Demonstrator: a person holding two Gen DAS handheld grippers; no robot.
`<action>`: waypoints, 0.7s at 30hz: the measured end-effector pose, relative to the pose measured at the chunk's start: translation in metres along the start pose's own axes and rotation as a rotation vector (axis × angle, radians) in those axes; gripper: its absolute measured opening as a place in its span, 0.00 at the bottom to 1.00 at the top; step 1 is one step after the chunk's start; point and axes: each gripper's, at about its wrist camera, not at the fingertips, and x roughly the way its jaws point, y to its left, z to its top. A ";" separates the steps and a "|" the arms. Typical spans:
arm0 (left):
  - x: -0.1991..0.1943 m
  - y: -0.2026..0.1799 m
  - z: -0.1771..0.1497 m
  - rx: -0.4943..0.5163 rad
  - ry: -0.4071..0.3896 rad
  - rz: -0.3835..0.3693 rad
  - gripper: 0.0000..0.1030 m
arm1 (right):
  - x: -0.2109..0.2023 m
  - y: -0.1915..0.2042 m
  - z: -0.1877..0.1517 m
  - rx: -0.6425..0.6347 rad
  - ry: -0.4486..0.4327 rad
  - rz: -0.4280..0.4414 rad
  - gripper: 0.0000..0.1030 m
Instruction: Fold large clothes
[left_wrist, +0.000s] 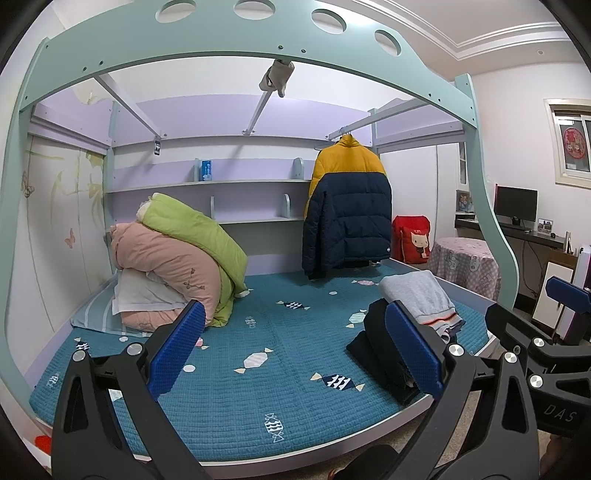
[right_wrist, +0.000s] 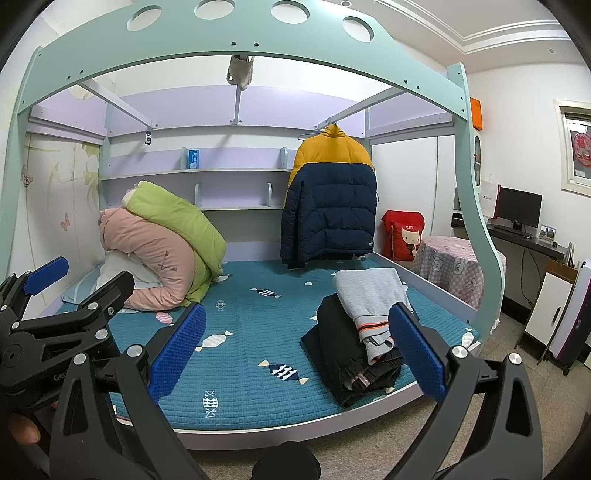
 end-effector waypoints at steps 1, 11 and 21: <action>0.001 0.000 0.000 0.001 0.000 -0.003 0.95 | 0.000 0.000 0.000 -0.001 -0.001 -0.001 0.93; 0.002 0.001 0.001 0.002 0.000 -0.003 0.95 | -0.004 -0.002 -0.001 0.003 -0.005 -0.014 0.93; 0.003 0.000 0.001 0.005 -0.004 -0.005 0.95 | -0.009 -0.002 -0.002 0.015 -0.007 -0.021 0.93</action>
